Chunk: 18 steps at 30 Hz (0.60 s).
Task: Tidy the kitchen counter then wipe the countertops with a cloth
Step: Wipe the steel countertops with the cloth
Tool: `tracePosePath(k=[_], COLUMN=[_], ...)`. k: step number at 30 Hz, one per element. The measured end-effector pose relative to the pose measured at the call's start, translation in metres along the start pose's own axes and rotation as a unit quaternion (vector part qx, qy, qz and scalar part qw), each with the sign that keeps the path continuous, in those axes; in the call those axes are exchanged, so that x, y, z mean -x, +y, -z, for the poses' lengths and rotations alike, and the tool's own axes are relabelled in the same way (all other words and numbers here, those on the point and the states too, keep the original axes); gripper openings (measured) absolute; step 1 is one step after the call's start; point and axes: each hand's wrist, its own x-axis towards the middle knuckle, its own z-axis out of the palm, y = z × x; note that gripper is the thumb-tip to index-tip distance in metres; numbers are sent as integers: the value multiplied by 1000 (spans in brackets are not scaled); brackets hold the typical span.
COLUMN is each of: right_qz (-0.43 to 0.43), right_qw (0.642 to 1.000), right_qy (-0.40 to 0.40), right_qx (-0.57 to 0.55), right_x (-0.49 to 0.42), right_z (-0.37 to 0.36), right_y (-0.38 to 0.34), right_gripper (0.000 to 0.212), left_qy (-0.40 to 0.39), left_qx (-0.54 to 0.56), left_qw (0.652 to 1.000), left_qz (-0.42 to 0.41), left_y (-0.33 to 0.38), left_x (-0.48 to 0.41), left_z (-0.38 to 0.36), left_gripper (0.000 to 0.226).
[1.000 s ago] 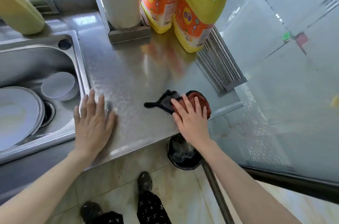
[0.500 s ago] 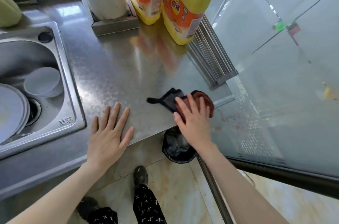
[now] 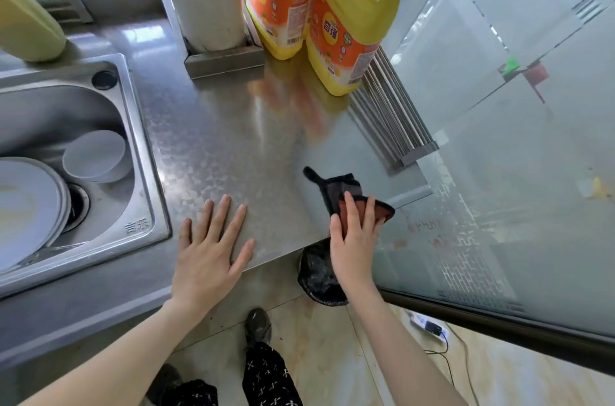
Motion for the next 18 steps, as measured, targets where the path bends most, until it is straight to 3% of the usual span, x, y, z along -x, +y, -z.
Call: tracePosePath(k=[7,10,15,18], right_qz=[-117,-101,-4,37], right_qw=[990,992,1000,993], right_qy=[84,78,-19,-102], right_qx=[-11,-6,13,41], right_x=[-38,2,109,168], right_z=[10,-26,-99,-127], right_y=[-11,-42,-98,-125], right_gripper=[47,46,46,47], left_qy=[24,16,15,-10], left_qx=[58,54,58,55], left_qw=[998,997,966,962], left_qz=[-31,44,250,267], left_y=[-25,-63,-130,-152], left_x=[43,99,160,179], left_z=[9,11,13,15], left_gripper=[52,55,66,68])
